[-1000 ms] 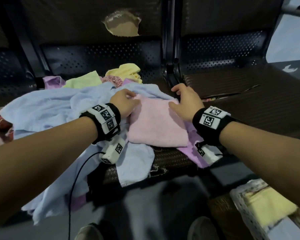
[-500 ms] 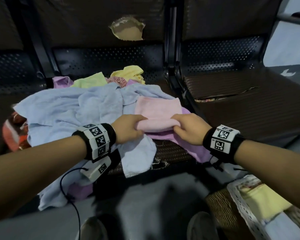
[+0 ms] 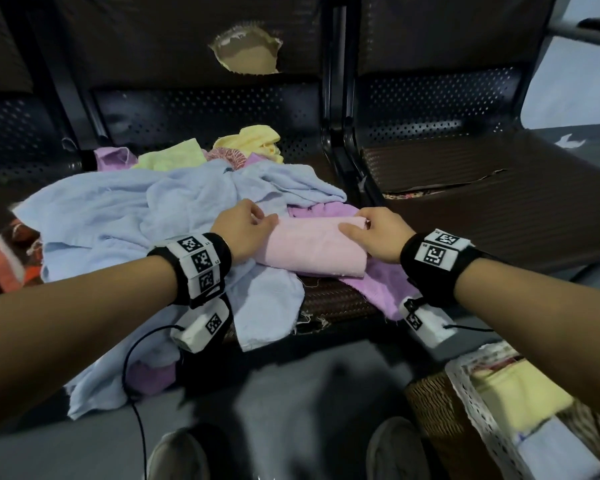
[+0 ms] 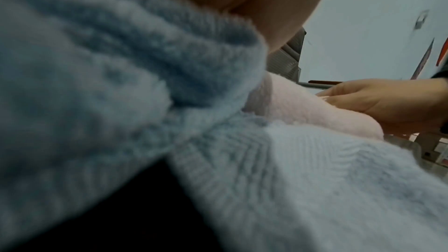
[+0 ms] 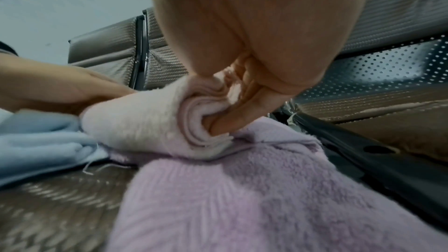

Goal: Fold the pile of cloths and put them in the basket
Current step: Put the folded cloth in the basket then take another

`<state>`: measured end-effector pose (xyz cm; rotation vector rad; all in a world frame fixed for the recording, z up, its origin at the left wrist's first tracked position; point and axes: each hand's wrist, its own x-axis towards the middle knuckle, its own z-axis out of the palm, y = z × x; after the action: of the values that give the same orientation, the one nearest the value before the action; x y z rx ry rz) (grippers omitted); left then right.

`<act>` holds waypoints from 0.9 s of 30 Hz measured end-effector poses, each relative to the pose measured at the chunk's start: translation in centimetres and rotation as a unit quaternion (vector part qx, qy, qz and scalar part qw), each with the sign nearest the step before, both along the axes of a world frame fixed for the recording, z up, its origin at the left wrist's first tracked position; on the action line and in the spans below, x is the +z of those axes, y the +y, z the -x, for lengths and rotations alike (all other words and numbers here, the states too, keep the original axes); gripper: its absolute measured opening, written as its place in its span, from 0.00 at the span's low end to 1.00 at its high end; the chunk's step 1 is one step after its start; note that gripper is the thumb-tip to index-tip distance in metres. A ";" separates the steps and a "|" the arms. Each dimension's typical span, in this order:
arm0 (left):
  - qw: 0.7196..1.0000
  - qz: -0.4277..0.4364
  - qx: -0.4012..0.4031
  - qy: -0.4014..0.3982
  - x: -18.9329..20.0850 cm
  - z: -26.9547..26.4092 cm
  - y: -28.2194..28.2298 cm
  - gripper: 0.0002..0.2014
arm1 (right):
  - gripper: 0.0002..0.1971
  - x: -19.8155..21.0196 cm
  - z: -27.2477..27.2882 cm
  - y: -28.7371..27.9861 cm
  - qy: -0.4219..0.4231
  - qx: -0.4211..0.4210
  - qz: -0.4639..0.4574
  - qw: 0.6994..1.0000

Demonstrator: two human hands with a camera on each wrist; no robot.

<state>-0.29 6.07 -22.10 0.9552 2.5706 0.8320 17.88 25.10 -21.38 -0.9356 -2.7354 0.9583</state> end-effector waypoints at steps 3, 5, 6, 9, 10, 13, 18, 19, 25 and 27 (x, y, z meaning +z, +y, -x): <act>0.994 0.111 -0.010 0.014 -0.1 0.2 0.6 0.34 | 0.18 -0.7 0.9 0.2 -0.035 -0.024 -0.029 0.999; 0.986 0.166 -0.016 0.000 0.3 0.2 1.1 0.34 | 0.20 -1.0 1.3 0.1 -0.049 -0.030 -0.044 0.997; 0.985 0.174 -0.016 -0.017 0.4 0.2 1.4 0.32 | 0.19 -1.0 1.5 0.1 -0.055 -0.031 -0.049 0.997; 0.990 0.101 -0.008 -0.103 1.1 -0.1 1.8 0.24 | 0.15 -0.5 1.9 0.3 -0.095 -0.020 -0.058 0.994; 0.991 0.064 -0.009 -0.116 1.6 -0.4 1.9 0.21 | 0.16 0.0 1.9 0.4 -0.110 -0.006 -0.064 0.992; 0.986 -0.056 -0.025 -0.155 3.6 -1.7 2.4 0.17 | 0.28 2.1 2.0 0.8 -0.089 0.062 -0.045 0.993; 0.945 -0.223 -0.124 -0.207 9.0 -5.0 3.7 0.12 | 0.19 6.5 0.4 -0.7 0.045 0.128 0.128 0.982; 0.939 -0.242 -0.142 -0.201 10.1 -5.7 4.3 0.13 | 0.17 7.0 -0.5 -0.9 0.082 0.117 0.148 0.979; 0.914 -0.274 -0.153 -0.256 13.1 -11.7 9.0 0.27 | 0.15 7.1 -8.8 0.2 0.260 -0.039 0.234 0.936; 0.900 -0.222 -0.178 -0.331 12.4 -14.7 11.2 0.29 | 0.15 6.9 -12.6 1.2 0.286 -0.090 0.269 0.915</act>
<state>14.43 17.29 -9.66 0.9899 1.5998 1.3697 30.52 26.35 -14.43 -0.7768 -1.8968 1.6696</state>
